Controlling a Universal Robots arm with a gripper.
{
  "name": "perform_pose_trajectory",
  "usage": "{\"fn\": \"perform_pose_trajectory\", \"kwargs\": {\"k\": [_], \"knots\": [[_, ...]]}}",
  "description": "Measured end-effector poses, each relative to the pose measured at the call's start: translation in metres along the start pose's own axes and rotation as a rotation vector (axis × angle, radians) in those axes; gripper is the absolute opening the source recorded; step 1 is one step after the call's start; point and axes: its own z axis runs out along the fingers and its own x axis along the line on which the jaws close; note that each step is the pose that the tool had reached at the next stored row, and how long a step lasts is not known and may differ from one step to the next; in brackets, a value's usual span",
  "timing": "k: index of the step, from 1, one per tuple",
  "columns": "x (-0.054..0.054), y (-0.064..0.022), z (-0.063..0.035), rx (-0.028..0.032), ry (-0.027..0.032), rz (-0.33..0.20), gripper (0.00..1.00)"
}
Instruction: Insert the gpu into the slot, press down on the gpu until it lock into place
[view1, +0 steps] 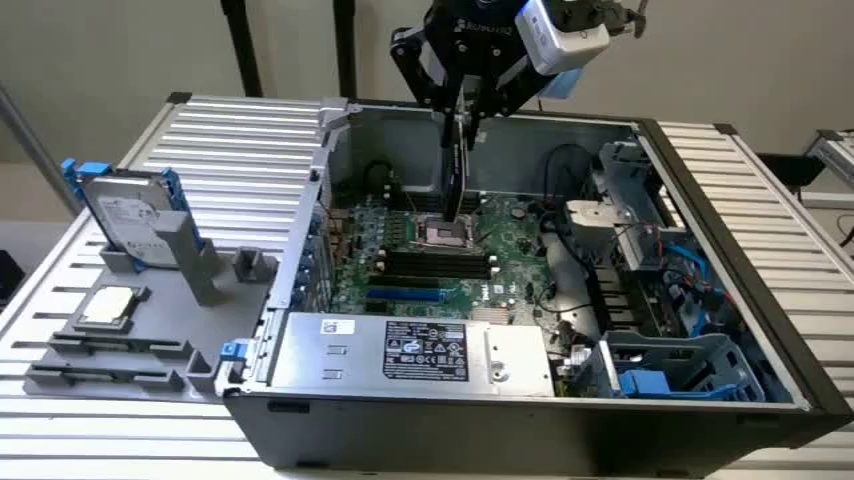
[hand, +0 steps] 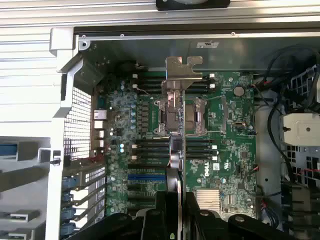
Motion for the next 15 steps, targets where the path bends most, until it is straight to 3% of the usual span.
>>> {"fn": "perform_pose_trajectory", "kwargs": {"k": [10, 15], "knots": [[0.0, 0.0001, 0.0002, 0.0007, 0.0002, -0.002, 0.26], [-0.0001, 0.0, 0.0022, 0.0042, 0.0078, -0.089, 0.26]]}}
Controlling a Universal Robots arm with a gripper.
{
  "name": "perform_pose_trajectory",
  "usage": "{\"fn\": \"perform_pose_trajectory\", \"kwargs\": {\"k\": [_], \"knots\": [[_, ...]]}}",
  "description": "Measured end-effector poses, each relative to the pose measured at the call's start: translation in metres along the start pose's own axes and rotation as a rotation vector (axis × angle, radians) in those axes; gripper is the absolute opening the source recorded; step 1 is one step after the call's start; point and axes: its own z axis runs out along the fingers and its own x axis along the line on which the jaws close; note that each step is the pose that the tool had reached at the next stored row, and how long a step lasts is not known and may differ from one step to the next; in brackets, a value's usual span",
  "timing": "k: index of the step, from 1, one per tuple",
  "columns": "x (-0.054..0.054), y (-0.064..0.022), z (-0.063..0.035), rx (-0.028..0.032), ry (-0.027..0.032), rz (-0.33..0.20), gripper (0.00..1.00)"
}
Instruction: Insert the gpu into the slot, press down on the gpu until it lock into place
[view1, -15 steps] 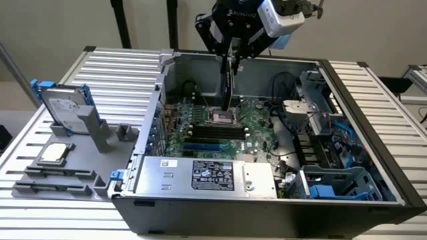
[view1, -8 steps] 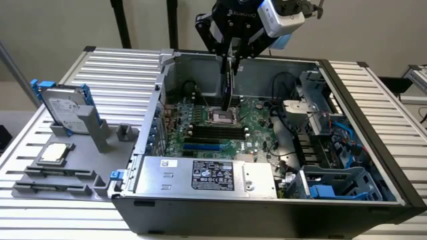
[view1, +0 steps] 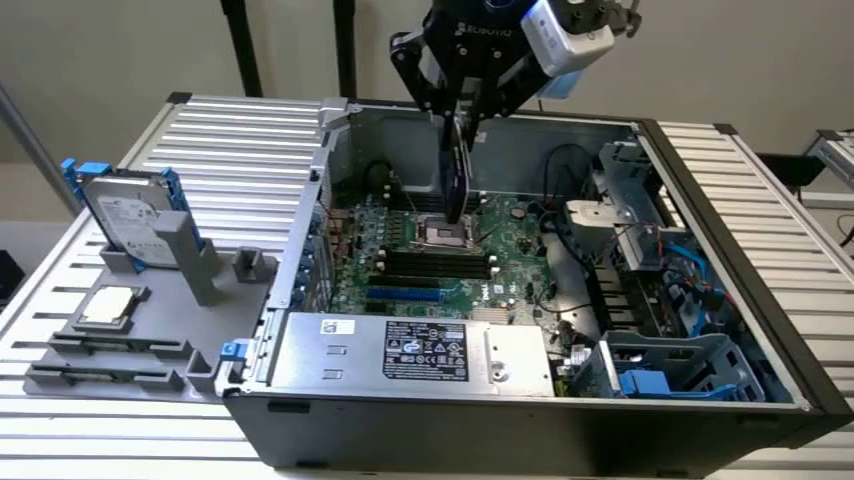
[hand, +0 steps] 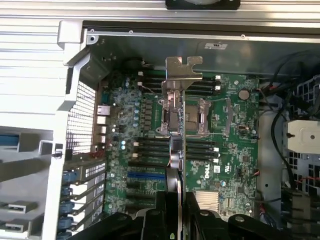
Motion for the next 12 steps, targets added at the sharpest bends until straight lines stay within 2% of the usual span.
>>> {"fn": "perform_pose_trajectory", "kwargs": {"k": [12], "knots": [[-0.0002, -0.0005, 0.0054, 0.0087, 0.0188, -0.217, 0.26]]}}
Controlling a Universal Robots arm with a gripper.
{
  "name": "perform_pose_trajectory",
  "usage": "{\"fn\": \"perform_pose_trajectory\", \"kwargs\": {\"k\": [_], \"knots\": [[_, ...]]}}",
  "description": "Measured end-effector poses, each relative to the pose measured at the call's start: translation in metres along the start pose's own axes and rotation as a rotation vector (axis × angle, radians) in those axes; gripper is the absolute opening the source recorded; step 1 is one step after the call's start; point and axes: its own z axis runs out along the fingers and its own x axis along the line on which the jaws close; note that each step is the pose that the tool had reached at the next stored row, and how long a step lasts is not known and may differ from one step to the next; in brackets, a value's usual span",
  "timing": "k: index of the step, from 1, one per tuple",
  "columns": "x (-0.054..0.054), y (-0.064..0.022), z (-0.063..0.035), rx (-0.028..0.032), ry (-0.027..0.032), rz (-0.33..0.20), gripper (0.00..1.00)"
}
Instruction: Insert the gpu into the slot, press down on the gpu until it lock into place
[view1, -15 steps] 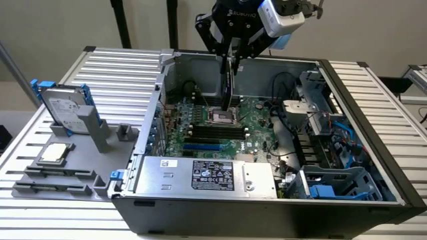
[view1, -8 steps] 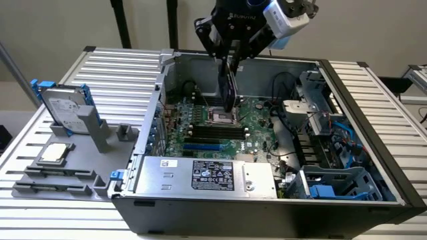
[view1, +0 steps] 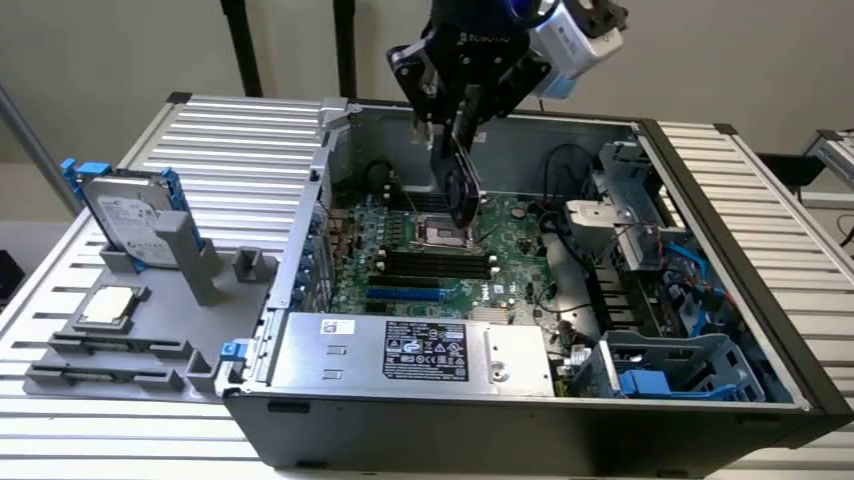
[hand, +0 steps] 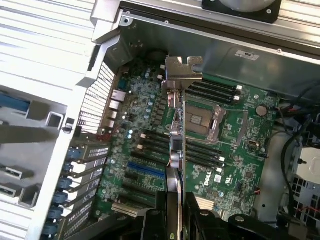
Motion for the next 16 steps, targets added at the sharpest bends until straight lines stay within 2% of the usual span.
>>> {"fn": "perform_pose_trajectory", "kwargs": {"k": [16], "knots": [[-0.0004, -0.0008, 0.0093, 0.0118, 0.0253, -0.29, 0.26]]}}
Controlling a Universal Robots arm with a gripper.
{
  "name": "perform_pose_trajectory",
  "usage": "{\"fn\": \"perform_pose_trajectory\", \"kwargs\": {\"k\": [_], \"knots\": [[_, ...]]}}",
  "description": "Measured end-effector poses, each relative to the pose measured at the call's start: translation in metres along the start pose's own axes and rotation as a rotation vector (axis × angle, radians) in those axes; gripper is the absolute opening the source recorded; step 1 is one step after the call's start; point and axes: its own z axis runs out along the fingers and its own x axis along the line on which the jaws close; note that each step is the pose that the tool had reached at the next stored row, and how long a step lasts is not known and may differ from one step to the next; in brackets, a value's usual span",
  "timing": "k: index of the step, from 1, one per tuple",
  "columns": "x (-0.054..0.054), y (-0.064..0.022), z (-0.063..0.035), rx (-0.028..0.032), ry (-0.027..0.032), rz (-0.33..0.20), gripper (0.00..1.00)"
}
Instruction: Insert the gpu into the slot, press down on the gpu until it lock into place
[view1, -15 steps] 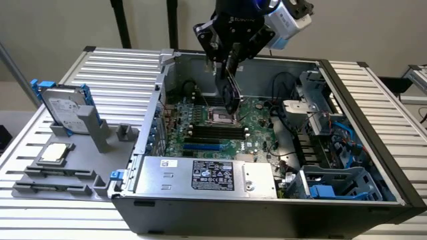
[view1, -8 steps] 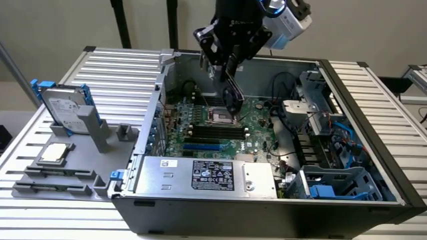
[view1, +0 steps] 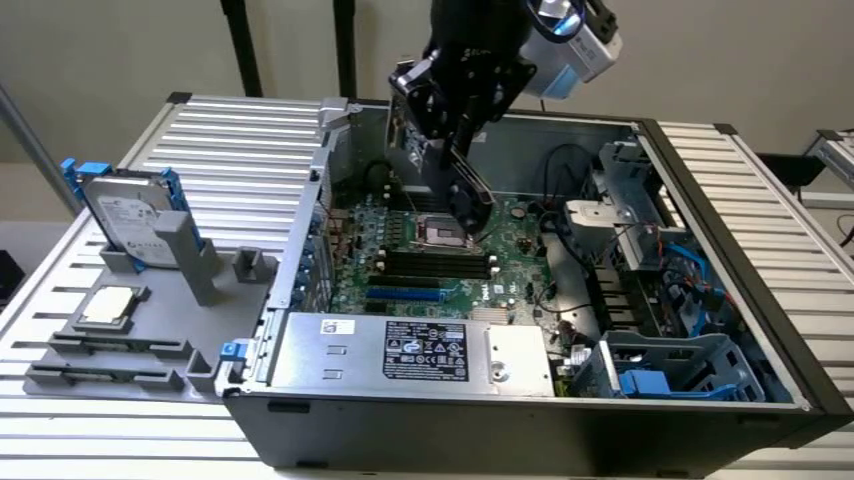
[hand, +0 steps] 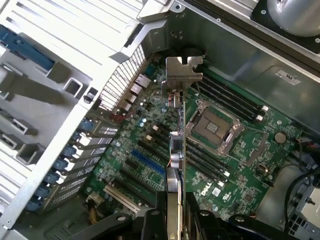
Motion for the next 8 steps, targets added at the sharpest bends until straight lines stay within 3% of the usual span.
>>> {"fn": "perform_pose_trajectory", "kwargs": {"k": [8], "knots": [[-0.0002, -0.0005, 0.0058, 0.0059, 0.0126, -0.145, 0.26]]}}
